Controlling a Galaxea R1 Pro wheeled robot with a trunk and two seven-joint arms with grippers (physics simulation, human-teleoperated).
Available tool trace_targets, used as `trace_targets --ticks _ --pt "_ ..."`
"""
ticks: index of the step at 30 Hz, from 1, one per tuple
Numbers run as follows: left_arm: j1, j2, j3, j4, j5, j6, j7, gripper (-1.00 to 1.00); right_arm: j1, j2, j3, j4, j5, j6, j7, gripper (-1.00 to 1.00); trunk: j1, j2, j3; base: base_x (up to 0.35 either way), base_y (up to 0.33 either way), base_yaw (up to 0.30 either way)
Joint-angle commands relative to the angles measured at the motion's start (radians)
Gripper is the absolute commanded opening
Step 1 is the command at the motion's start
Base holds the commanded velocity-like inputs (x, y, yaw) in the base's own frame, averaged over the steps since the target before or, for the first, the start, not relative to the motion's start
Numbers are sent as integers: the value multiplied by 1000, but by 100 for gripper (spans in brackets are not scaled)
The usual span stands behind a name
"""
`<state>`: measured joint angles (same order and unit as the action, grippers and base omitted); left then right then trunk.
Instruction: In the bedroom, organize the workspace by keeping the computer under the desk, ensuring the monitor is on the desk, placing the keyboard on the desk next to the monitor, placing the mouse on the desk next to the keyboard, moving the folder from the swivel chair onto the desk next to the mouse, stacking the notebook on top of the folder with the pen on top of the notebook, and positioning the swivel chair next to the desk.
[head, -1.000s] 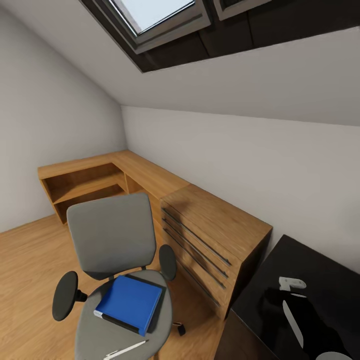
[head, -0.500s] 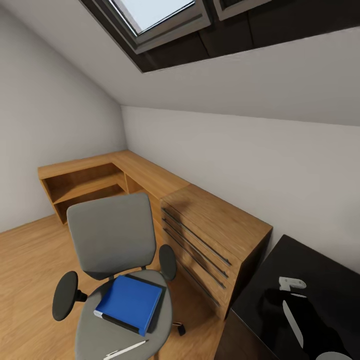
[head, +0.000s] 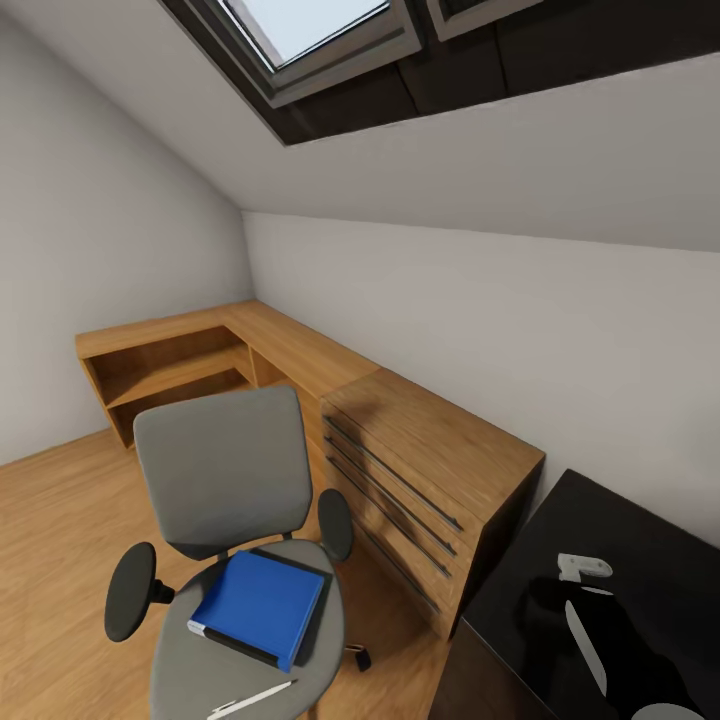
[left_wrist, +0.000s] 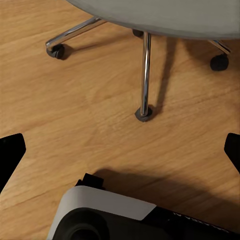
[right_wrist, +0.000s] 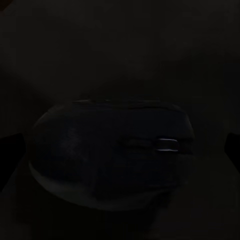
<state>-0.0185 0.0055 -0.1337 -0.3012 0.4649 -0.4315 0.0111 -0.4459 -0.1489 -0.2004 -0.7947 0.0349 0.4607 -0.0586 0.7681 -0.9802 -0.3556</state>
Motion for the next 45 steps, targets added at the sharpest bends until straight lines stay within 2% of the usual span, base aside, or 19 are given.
trace_targets --ticks 1,31,43,45 --pt "-1 1 -7 1 9 -4 1 100 0 0 0 -1 3 6 -1 100 0 -1 -1 0 0 0" --pt "-1 1 -7 1 9 -6 1 100 0 0 3 -1 2 4 6 100 0 -1 -1 0 0 0" --pt "-1 1 -7 1 9 -33 1 100 0 0 4 -1 1 4 8 100 0 -1 -1 0 0 0" --pt "0 1 -7 1 9 -34 1 100 0 0 4 -1 1 4 8 100 8 -15 -7 0 0 0"
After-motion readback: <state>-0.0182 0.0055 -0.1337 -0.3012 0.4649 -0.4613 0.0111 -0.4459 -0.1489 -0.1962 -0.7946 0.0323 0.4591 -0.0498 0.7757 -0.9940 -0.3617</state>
